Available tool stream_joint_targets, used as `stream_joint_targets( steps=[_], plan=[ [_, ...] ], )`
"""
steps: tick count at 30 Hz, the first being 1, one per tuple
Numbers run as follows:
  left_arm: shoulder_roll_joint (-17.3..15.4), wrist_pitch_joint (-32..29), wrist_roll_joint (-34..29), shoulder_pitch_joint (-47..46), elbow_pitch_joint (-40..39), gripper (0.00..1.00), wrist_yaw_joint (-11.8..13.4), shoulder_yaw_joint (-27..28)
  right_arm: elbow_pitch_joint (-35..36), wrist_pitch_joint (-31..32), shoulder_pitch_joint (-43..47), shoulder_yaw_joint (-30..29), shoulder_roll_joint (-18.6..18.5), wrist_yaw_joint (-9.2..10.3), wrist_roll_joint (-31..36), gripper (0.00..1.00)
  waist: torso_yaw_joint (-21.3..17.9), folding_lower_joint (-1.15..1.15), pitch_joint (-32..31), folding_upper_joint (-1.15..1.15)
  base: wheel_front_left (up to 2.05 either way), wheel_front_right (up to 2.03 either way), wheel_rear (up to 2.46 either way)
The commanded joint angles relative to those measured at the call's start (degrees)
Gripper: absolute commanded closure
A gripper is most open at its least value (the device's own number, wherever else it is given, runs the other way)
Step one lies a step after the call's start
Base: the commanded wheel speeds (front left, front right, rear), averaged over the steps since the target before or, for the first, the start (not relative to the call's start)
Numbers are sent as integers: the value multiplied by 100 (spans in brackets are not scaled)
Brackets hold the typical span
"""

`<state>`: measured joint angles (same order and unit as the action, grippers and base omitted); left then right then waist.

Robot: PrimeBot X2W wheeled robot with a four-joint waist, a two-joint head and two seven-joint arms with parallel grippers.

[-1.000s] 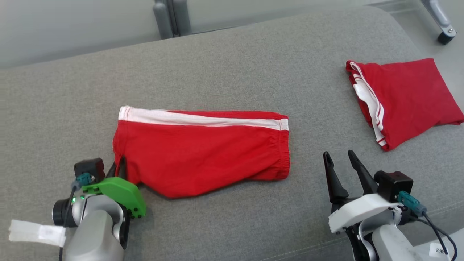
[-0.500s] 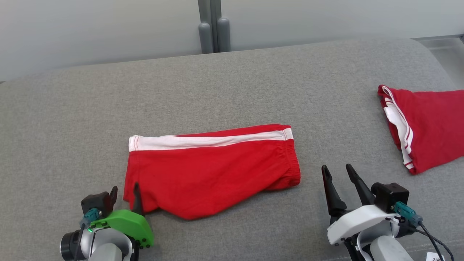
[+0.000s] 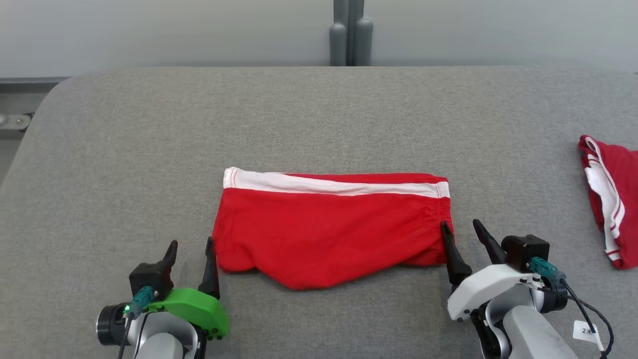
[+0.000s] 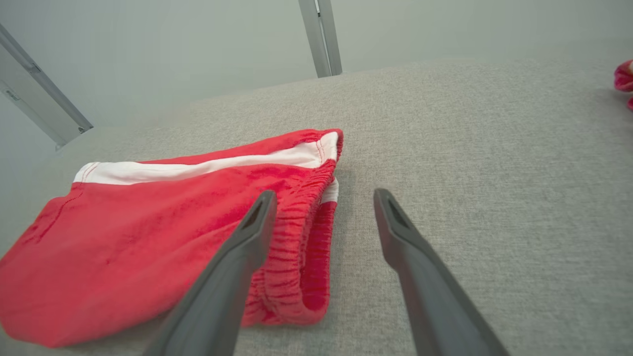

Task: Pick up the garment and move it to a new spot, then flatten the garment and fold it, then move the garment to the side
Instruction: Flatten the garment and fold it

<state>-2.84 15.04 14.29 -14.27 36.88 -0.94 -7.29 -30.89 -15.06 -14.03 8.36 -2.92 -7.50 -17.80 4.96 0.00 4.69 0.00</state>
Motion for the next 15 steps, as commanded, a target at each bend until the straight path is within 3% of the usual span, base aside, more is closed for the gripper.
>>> stream_joint_targets(
  steps=[1,15],
  plan=[
    [-17,12,-8,133,-100,0,28,-49,-210,-11,-117,-58,-11,4,55,0,317,0,51,0,0,0,0],
    [-16,13,144,236,-366,0,129,-312,-1706,-8,-511,-586,-13,5,-115,0,1013,0,210,0,0,0,0]
  ],
)
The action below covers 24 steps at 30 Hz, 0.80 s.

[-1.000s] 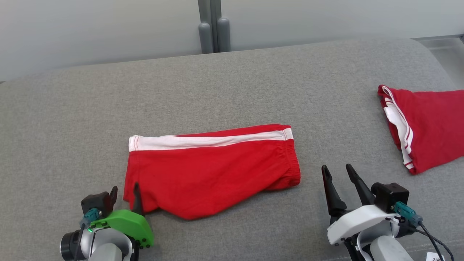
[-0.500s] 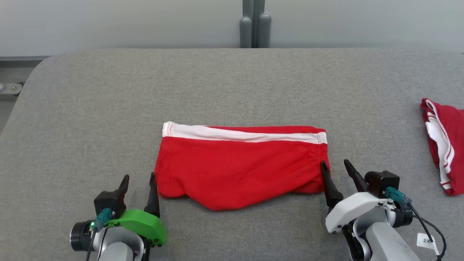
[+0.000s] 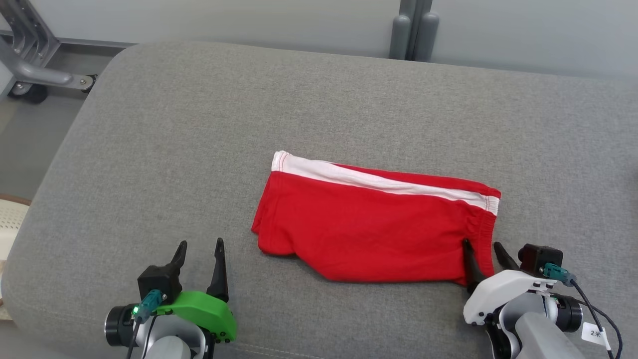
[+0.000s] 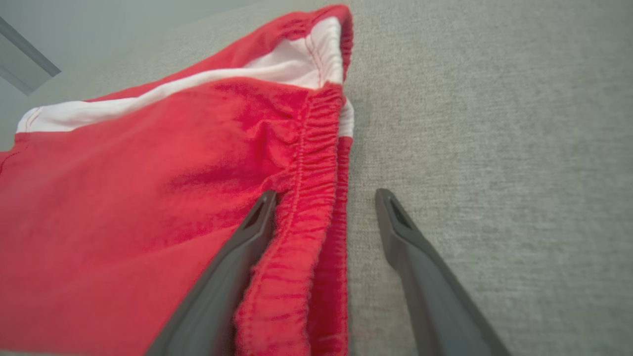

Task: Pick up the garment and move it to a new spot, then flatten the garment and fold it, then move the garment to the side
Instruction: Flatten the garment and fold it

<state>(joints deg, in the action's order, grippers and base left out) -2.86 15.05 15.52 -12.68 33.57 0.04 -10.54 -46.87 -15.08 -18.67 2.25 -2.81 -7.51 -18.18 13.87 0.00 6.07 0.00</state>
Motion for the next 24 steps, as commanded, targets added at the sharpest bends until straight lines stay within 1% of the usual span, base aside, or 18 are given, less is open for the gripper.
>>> stream_joint_targets(
  steps=[1,5,6,7,8,9,13,15,16,18,24],
  plan=[
    [-14,11,7,80,-50,0,28,31,-229,6,-60,87,-19,6,-141,0,141,0,83,0,0,0,0],
    [-13,12,-32,99,-110,0,23,54,-528,33,-160,397,12,3,-507,0,179,0,134,0,0,0,0],
    [-13,12,-34,105,-128,0,28,59,-580,45,-180,494,24,2,-574,4,180,0,149,0,0,0,0],
    [-13,12,-37,113,-136,0,34,60,-614,48,-210,611,36,-1,-666,12,178,0,162,0,0,0,0],
    [-13,12,-41,118,-146,0,40,65,-638,55,-228,720,50,-7,-809,66,173,0,176,0,0,0,0],
    [-14,12,-37,116,-157,0,42,69,-671,63,-253,817,55,-7,-855,98,160,0,195,0,0,0,0],
    [-13,12,5,91,-193,0,32,60,-745,56,-350,922,20,3,-1037,100,125,0,232,0,0,0,0],
    [-13,12,17,54,-226,0,26,37,-776,53,-400,870,-47,7,-1151,100,104,0,249,0,0,0,0],
    [-14,12,33,50,-259,0,38,14,-720,48,-439,804,-222,13,-1183,100,83,0,244,0,0,0,0],
    [-14,12,63,59,-273,0,41,-7,-595,23,-436,680,-449,18,-1256,100,55,0,230,0,0,0,0],
    [-15,12,115,184,-267,0,45,-45,-125,-1,-457,531,-1011,9,-1377,100,-66,0,156,0,0,0,0]
  ],
)
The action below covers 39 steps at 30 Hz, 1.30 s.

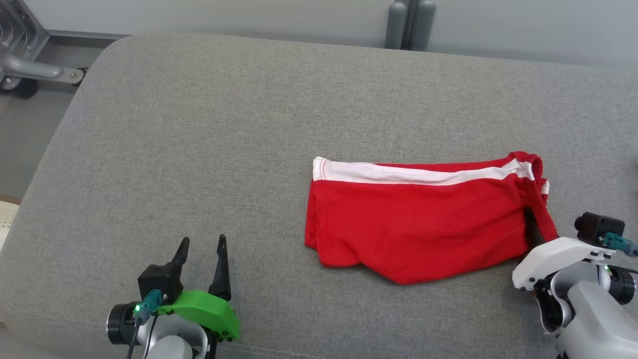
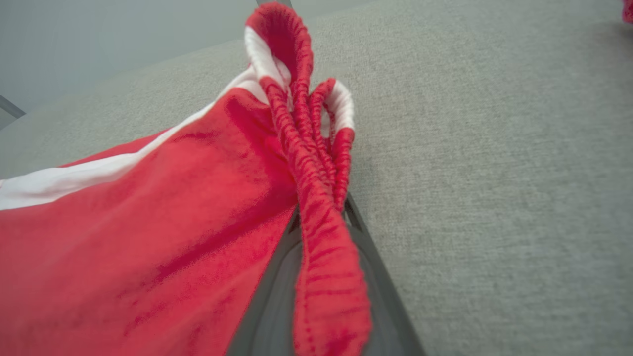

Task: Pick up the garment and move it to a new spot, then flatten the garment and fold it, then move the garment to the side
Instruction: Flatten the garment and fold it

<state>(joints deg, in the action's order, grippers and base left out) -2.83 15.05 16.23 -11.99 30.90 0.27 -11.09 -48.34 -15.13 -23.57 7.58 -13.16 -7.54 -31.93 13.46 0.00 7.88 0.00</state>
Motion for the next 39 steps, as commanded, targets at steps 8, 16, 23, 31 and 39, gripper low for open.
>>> stream_joint_targets(
  steps=[8,16,23,31,39],
  plan=[
    [-17,13,153,129,47,0,17,-170,1087,432,-44,608,176,8,-430,100,6,0,-110,0,0,0,0],
    [-18,13,340,107,42,0,28,-479,1965,1108,-108,1484,608,8,-740,100,567,0,-177,0,0,0,0],
    [-17,13,444,175,61,0,56,-648,1302,1065,-429,1529,840,7,-526,100,1192,0,-125,0,0,0,0],
    [-16,13,404,243,-2,0,111,-528,614,645,-713,1590,948,8,-381,0,1313,0,-115,0,0,0,0],
    [-16,12,215,363,-151,0,110,-133,580,25,-324,1083,679,9,-244,0,554,0,-399,0,0,0,0]
  ],
)
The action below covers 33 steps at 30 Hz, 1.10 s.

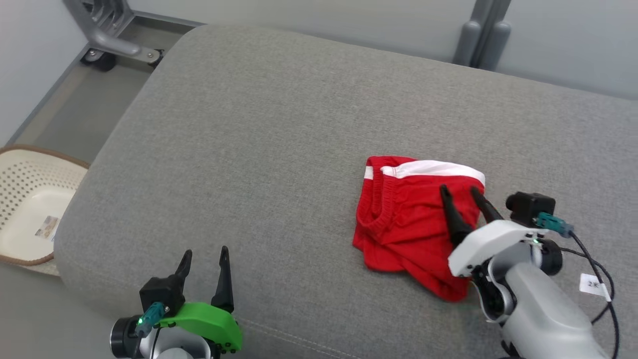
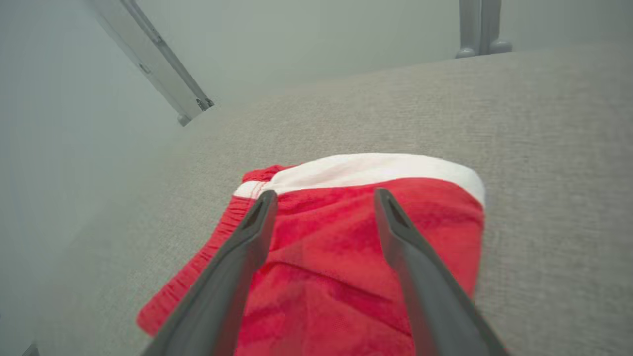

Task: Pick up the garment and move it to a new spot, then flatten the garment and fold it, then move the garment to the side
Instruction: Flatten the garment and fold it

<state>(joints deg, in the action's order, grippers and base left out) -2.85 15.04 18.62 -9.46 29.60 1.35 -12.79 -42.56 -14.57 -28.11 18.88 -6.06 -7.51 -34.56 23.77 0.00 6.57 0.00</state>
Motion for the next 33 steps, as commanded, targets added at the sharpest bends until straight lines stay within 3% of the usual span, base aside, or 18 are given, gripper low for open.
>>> stream_joint_targets(
  steps=[1,6,14,24,33],
  plan=[
    [-16,13,-66,117,-49,0,-14,72,43,-52,234,-205,-96,3,130,0,-585,0,-303,0,0,0,0],
    [-15,13,-266,219,-119,0,-56,314,668,-58,988,-1288,-206,3,781,0,-1113,0,-435,0,0,0,0],
    [-17,13,-515,472,-160,0,-131,782,1480,-61,2011,-2079,68,3,1760,0,-1721,0,-618,0,0,0,0],
    [-23,13,-853,803,-304,0,-256,1276,2199,-60,2460,-2054,271,4,2353,0,-2164,0,-723,0,0,0,0],
    [-20,13,-992,1027,-451,0,-382,1509,2407,-59,2598,-1709,304,4,2397,0,-2428,0,-924,0,0,0,0]
  ],
)
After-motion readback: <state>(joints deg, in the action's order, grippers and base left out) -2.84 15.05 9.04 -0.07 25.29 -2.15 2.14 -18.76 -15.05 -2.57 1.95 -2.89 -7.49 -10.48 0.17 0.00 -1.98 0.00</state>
